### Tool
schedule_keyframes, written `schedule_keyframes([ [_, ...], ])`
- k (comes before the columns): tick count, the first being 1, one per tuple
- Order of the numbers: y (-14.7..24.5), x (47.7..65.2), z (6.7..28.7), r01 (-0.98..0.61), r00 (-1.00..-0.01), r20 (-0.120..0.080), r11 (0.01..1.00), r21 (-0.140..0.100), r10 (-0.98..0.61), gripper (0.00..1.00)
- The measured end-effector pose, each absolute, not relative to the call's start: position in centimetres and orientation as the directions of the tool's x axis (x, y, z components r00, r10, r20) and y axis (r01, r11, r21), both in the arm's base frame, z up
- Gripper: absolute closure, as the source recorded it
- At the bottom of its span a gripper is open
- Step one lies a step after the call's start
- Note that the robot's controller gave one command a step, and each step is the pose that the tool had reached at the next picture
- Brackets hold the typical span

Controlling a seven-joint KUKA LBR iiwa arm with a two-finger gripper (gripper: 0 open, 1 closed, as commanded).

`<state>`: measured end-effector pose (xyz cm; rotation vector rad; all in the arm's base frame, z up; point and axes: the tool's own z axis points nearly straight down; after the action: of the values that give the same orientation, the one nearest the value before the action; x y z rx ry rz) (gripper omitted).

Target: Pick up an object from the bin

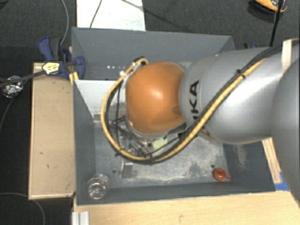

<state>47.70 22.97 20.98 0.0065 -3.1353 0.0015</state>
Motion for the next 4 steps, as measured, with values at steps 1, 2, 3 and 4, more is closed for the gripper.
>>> schedule_keyframes([
  [1,22.8,47.9,21.4,0.002,-1.000,-0.002,1.000,0.001,0.002,0.00],
  [2,21.9,49.1,16.7,-0.001,-1.000,-0.006,1.000,0.004,-0.001,0.00],
  [3,21.9,50.5,18.5,0.037,-0.999,0.009,0.999,-0.003,0.037,0.00],
  [4,22.1,54.2,20.9,0.170,-0.985,-0.013,0.985,0.010,0.170,0.00],
])
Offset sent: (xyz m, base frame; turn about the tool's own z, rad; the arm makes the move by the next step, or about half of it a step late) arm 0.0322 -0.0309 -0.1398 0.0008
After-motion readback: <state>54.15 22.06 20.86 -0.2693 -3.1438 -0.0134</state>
